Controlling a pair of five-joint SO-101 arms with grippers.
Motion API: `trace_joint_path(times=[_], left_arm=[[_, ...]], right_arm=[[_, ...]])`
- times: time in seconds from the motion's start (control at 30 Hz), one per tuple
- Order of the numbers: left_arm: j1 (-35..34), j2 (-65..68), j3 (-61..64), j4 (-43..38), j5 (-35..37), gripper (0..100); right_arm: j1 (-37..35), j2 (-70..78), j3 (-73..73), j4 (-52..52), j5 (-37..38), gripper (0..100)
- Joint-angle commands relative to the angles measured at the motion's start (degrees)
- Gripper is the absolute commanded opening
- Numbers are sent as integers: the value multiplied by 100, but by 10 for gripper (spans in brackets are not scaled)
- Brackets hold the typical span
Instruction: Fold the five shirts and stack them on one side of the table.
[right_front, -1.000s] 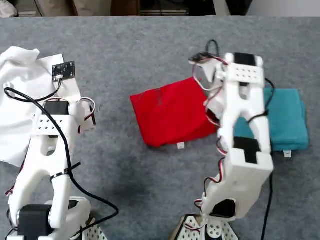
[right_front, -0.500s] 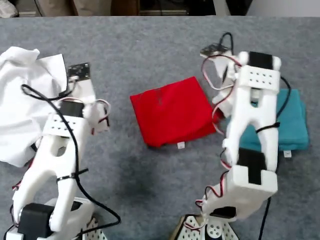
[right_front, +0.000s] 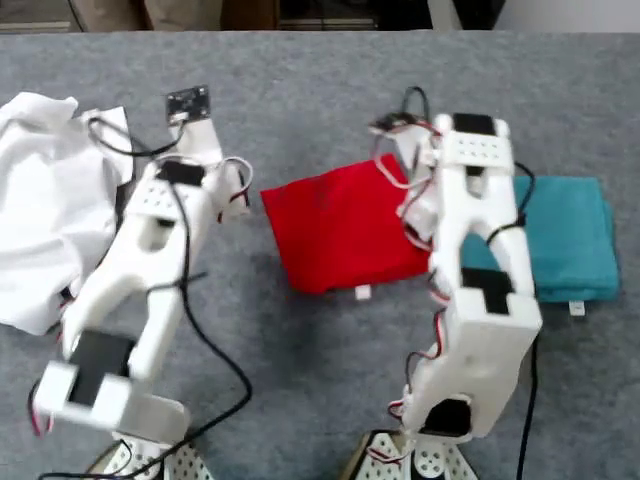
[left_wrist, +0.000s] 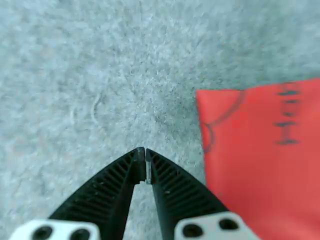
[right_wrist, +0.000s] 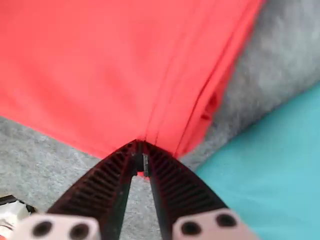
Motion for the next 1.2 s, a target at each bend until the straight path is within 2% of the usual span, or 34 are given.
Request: trace_joint_path(times=[0.0, 0.1, 0.2, 0.3, 0.4, 0.57, 0.7, 0.8, 0.93, 1.03, 1.17], left_arm=[[246, 901, -835, 167, 70, 19], [325, 1516, -1310, 185, 343, 19], [290, 1807, -1662, 220, 404, 19], [281, 1780, -1969, 563, 404, 19], [290, 1666, -2295, 958, 396, 19], [334, 1270, -2549, 1670, 343, 21], [501, 936, -2549, 1732, 105, 23], [651, 831, -2558, 1688, 141, 67], [765, 892, -2488, 1073, 536, 97], [721, 1244, -2365, 668, 791, 97], [334, 1543, -2338, 1125, 765, 97]], right_arm=[[207, 31, -119, -185, 0, 5], [92, -4, -356, -88, -35, 6], [13, -13, -919, 484, -35, 9], [-4, -13, -1807, 1204, -44, 9], [154, -242, -2229, 1257, -316, 9], [330, -1393, -1156, 1248, -360, 9], [312, -2536, 321, 1204, -360, 9], [330, -3213, 1314, 1046, -475, 44], [92, -3688, 2695, 624, -1538, 148], [-127, -3785, 3424, -18, -2426, 188], [-453, -3758, 3714, -923, -3727, 238]])
